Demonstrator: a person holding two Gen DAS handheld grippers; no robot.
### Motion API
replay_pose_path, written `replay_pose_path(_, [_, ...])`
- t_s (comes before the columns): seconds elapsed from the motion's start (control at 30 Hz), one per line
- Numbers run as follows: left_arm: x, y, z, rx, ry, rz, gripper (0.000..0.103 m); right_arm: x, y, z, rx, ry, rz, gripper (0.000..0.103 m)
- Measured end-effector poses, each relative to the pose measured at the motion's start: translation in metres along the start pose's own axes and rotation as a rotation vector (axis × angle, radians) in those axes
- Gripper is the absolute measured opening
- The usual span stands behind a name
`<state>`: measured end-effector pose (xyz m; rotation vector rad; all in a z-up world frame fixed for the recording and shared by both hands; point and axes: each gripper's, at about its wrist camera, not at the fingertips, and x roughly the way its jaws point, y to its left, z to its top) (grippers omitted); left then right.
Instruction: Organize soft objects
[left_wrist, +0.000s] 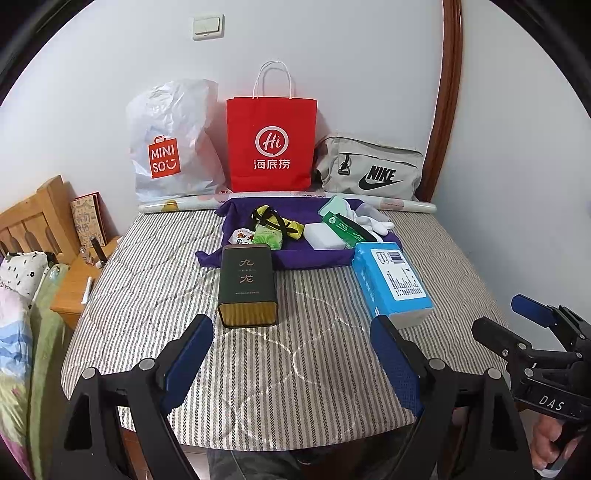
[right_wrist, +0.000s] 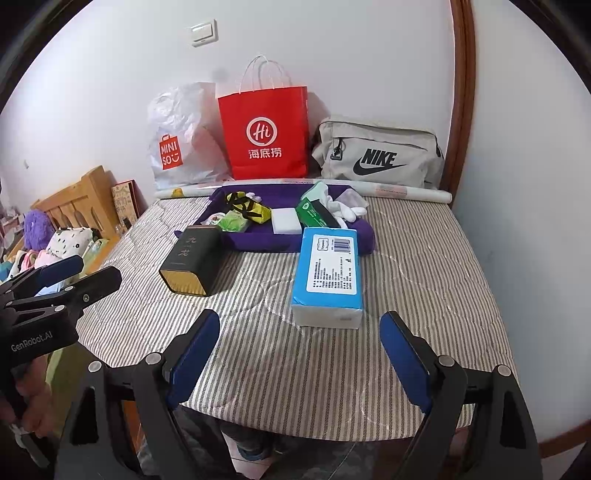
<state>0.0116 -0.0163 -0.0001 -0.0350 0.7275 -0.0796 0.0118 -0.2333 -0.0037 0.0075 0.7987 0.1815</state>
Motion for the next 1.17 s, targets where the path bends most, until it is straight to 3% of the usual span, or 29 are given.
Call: replay_pose_path(1.17, [-0.0023, 0.0006, 0.0010, -0.004, -0.006, 0.015, 0.086, 0.0019, 0.0000, 0.0003, -0.009, 0.003, -0.002, 0.088])
